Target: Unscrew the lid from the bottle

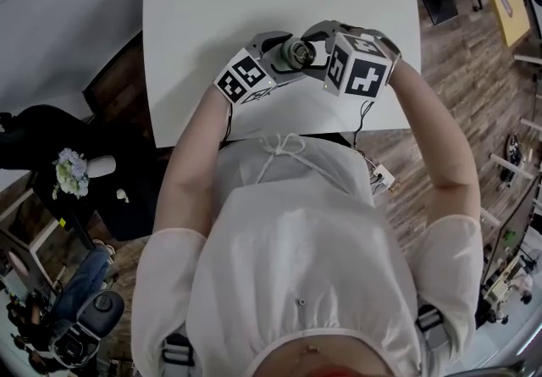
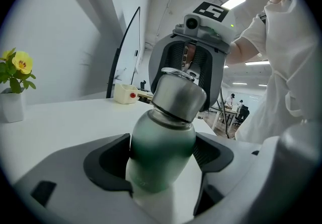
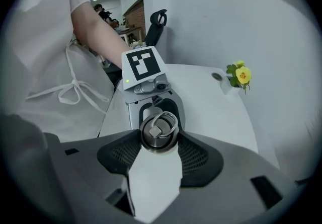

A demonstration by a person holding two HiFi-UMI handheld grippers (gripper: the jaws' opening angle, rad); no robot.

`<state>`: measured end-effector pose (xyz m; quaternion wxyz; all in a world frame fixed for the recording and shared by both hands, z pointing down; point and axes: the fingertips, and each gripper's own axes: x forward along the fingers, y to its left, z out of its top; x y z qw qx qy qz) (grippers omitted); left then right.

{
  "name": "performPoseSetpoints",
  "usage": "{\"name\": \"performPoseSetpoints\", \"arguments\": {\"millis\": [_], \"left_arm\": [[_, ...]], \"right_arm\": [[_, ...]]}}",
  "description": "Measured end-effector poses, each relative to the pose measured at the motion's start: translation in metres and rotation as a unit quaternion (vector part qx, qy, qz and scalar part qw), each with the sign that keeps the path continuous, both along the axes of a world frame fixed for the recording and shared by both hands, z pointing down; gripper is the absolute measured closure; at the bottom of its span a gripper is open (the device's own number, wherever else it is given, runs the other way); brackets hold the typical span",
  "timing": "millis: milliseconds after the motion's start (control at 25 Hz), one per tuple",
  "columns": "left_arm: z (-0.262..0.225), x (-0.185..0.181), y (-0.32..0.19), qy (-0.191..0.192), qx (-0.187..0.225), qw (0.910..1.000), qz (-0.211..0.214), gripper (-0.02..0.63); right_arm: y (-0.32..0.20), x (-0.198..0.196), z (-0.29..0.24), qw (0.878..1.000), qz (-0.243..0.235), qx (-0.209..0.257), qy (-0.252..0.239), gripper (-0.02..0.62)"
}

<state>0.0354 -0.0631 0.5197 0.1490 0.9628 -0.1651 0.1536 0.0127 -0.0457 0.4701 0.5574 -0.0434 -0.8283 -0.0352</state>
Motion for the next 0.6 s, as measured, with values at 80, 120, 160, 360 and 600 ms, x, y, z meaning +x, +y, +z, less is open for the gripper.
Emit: {"name": "performPoseSetpoints", "arguments": {"millis": [80, 120, 160, 360, 600], "left_arm": [[0.0, -0.001, 0.001, -0.003, 0.0, 1.0, -0.001, 0.212], [0.0, -0.001, 0.001, -0.005, 0.0, 1.0, -0.001, 0.212], [0.0, 0.0, 0.001, -0.005, -0.001, 1.0, -0.002, 0.212], [0.0, -0.001, 0.001, -0.004, -0.003, 1.0, -0.003, 0.212], [0.0, 0.0, 0.0, -0.004, -0.005, 1.0, -0.006, 0.212]], "right_arm": [[0.001, -0.001, 0.0, 1.0, -0.012, -0.001, -0.004, 0.348], [0.002, -0.001, 0.0, 1.0, -0.014, -0.002, -0.006, 0.348], [0.002, -0.001, 0.0, 1.0, -0.015, -0.002, -0.008, 0.348], [0.0, 0.003, -0.01, 0.999, -0.022, -0.007, -0.023, 0.35], [-0.02, 0.028, -0.02, 0.999, 0.013, -0.005, -0.033, 0.35]]}}
